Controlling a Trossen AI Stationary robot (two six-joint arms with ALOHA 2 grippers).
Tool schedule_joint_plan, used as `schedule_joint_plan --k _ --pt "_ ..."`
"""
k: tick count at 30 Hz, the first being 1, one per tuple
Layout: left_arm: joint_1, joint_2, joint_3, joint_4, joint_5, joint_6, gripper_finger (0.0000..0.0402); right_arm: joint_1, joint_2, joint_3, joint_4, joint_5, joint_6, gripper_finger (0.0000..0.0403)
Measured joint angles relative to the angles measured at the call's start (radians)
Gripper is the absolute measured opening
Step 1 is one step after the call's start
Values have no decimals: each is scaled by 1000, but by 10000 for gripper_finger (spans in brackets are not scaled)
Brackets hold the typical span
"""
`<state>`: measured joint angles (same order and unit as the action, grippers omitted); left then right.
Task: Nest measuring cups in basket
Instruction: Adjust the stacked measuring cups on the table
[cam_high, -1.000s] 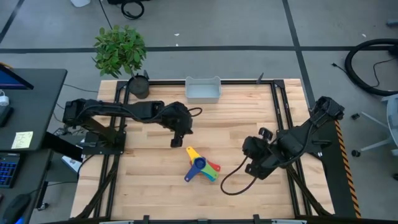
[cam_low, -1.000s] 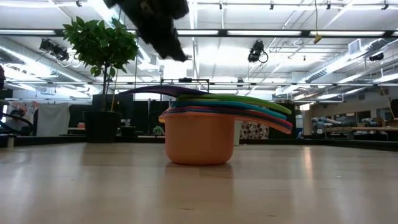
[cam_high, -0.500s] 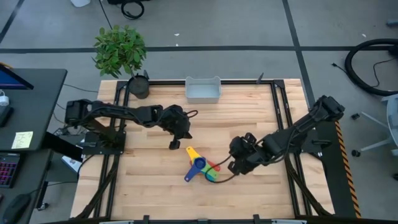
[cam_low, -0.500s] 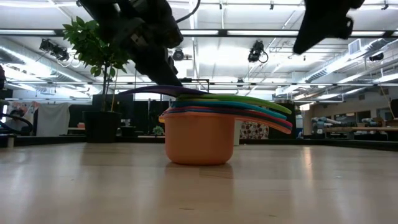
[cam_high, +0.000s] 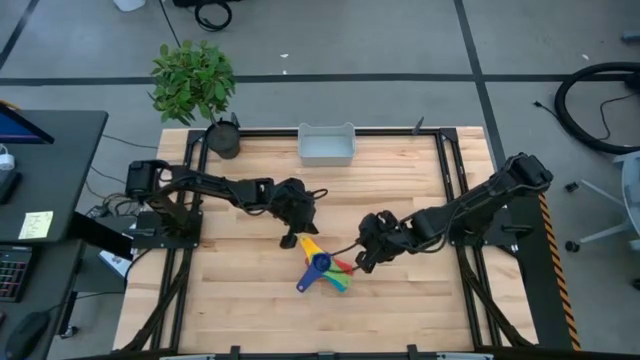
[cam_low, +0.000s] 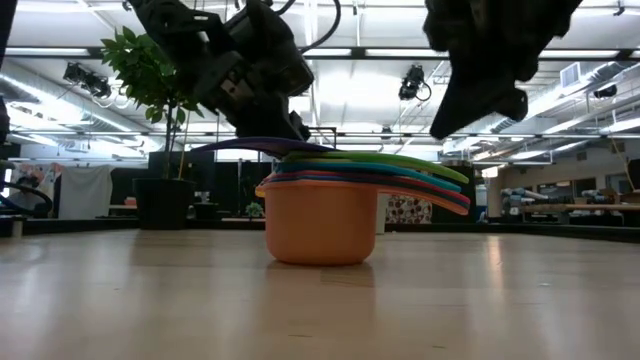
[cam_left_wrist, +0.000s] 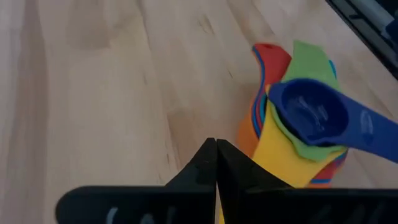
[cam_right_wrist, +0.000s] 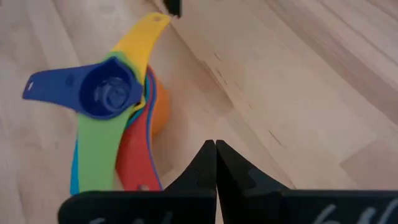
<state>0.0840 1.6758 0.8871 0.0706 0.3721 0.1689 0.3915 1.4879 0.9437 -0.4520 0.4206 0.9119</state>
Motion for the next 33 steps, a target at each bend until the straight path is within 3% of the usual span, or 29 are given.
schedule_joint_plan --k 6,13,29,33 --pt "-10 40 0 27 -2 0 4 -37 0 -87 95 -46 -7 1" --pt "-9 62 0 14 -5 0 4 -74 0 -214 362 -105 -49 1" --pt "-17 78 0 -31 -1 -11 4 -86 0 -274 413 -182 -57 1" --pt "-25 78 0 -45 -1 -28 4 -86 64 -272 490 -212 -75 1"
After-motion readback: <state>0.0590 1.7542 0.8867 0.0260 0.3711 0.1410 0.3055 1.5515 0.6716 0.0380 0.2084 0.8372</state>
